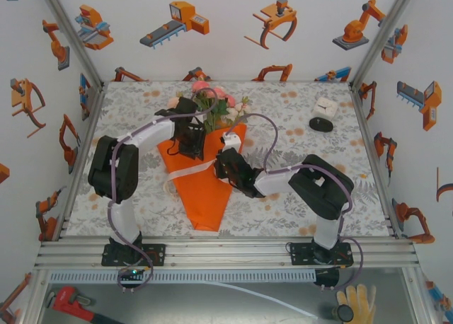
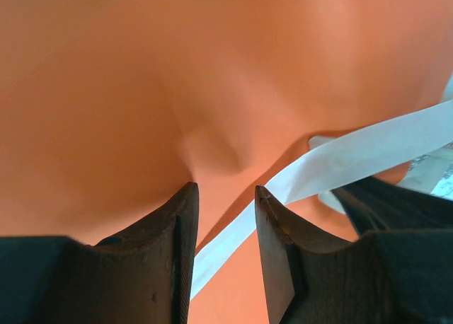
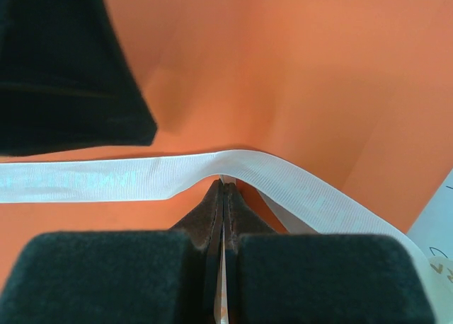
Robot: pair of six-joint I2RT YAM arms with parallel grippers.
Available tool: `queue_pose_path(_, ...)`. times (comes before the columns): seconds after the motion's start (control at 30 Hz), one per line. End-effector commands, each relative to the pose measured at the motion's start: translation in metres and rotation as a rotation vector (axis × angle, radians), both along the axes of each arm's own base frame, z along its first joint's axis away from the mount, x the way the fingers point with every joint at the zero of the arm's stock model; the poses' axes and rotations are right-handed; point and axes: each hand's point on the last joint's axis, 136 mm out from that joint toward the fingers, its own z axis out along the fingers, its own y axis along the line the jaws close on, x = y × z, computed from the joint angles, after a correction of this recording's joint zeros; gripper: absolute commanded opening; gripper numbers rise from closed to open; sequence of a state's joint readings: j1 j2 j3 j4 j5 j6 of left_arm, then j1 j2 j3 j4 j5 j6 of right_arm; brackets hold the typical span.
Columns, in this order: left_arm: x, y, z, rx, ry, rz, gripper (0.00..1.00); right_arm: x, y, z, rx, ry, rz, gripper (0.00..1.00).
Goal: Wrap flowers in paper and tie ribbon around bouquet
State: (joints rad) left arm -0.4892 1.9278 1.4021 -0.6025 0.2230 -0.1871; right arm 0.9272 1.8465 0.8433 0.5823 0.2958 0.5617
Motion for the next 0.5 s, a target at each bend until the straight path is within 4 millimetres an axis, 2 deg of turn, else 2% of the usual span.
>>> queue_pose_path(0.0,-0.004,-0.027,0.000,-0.136,0.072,-0.044,0.39,0.002,-0.008,0.007,-0.032,-0.057,-0.029,0.03)
queue_pose_path(0.13,-0.006,-0.031,-0.010,-0.189,0.138,-0.013,0.38,0.007,-0.008,-0.002,-0.071,-0.080,-0.023,0.03)
queue_pose_path(0.23,-0.006,-0.034,-0.006,-0.291,0.199,0.024,0.33,0.006,-0.006,-0.009,-0.084,-0.077,-0.012,0.03)
queue_pose_path(0.33,-0.002,-0.037,0.009,-0.429,0.228,0.063,0.25,0.007,-0.008,-0.012,-0.085,-0.079,-0.022,0.03)
queue_pose_path(0.47,-0.001,-0.038,0.036,-0.518,0.198,0.064,0.07,0.008,-0.008,-0.011,-0.080,-0.083,-0.024,0.03)
